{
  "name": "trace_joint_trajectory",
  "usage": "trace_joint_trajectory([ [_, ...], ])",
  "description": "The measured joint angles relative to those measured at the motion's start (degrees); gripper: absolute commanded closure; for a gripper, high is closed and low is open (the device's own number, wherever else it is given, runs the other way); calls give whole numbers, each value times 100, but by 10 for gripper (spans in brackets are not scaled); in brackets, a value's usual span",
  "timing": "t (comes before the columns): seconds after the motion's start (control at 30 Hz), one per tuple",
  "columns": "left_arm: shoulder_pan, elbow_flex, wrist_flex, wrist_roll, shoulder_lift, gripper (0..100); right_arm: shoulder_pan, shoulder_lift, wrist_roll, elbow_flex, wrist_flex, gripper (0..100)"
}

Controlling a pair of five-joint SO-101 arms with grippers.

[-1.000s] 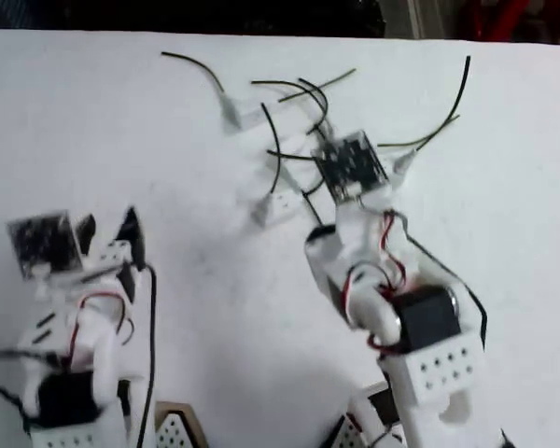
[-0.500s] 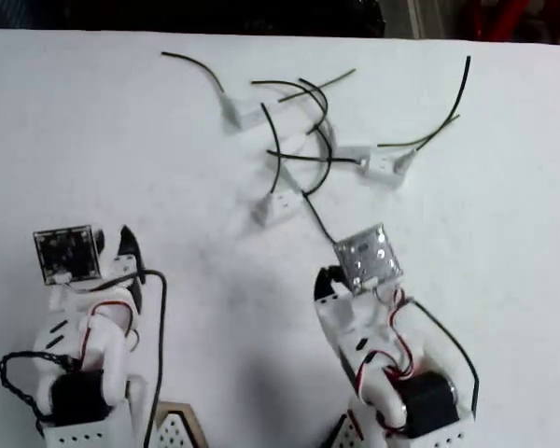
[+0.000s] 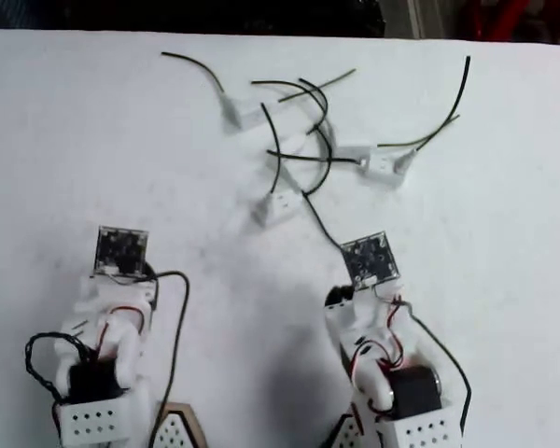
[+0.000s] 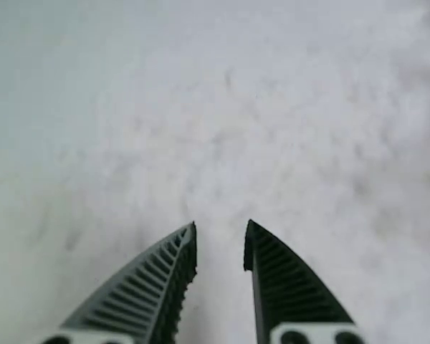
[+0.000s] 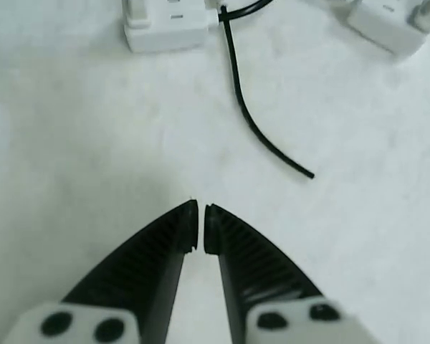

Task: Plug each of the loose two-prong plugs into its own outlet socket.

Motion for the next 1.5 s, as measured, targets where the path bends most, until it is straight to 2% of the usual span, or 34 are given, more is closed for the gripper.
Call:
trace_joint_trajectory([
  [0.2,0,35,53,-264,0,878,53,0,-360,651,0,978],
  [0.67,0,35,1477,-501,0,879,88,9,-360,791,0,980],
  [1.5,0,35,1530,-501,-9,879,88,9,-360,791,0,980],
])
